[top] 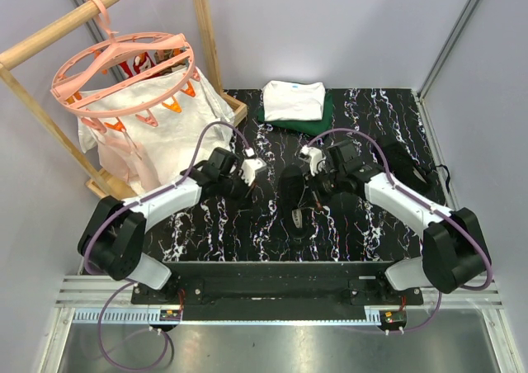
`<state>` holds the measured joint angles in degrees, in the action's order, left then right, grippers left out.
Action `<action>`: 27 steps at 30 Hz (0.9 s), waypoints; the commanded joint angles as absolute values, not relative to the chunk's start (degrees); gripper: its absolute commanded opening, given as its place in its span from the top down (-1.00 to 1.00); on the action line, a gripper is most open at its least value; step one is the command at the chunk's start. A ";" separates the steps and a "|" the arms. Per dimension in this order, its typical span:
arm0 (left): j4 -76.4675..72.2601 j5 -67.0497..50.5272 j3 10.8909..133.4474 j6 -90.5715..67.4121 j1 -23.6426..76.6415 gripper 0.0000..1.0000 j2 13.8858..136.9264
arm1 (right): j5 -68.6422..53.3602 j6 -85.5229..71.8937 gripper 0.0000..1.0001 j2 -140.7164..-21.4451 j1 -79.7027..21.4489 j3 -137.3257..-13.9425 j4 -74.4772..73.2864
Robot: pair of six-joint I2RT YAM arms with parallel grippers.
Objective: Tie the shoes
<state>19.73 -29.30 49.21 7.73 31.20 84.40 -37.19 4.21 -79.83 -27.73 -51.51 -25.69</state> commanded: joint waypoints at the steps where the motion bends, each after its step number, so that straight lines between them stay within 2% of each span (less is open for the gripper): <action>1: 25.91 -27.53 53.08 14.31 33.30 1.00 86.83 | -40.42 0.62 1.00 -78.31 -25.06 -52.29 -24.17; 5: 26.72 -24.08 51.95 21.17 34.19 1.00 87.01 | -40.61 -1.74 1.00 -79.01 -24.26 -52.29 -24.08; 8: 25.93 -25.40 49.84 24.25 34.63 0.91 86.14 | -39.64 -2.72 1.00 -78.67 -23.73 -52.21 -24.17; 9: 25.58 -25.66 48.79 25.30 34.89 0.72 85.52 | -39.12 -2.81 1.00 -77.97 -23.38 -52.12 -24.08; 15: 21.81 -25.14 48.16 21.64 35.25 0.12 79.39 | -35.95 0.87 1.00 -72.26 -23.29 -49.40 -24.08; 16: 20.06 -24.18 48.43 20.93 34.90 -0.06 77.97 | -36.30 1.40 1.00 -71.81 -23.38 -49.05 -24.00; 19: 18.81 -22.33 52.37 17.24 34.89 -0.43 73.40 | -37.70 0.71 1.00 -70.84 -23.38 -47.55 -22.94; 23: 17.23 -24.00 59.22 14.95 34.81 -0.48 71.28 | -37.27 0.35 1.00 -70.31 -23.38 -45.27 -21.27; 27: 12.40 -19.34 61.43 7.92 34.80 -0.46 73.29 | -36.74 0.35 1.00 -71.01 -23.29 -44.38 -18.99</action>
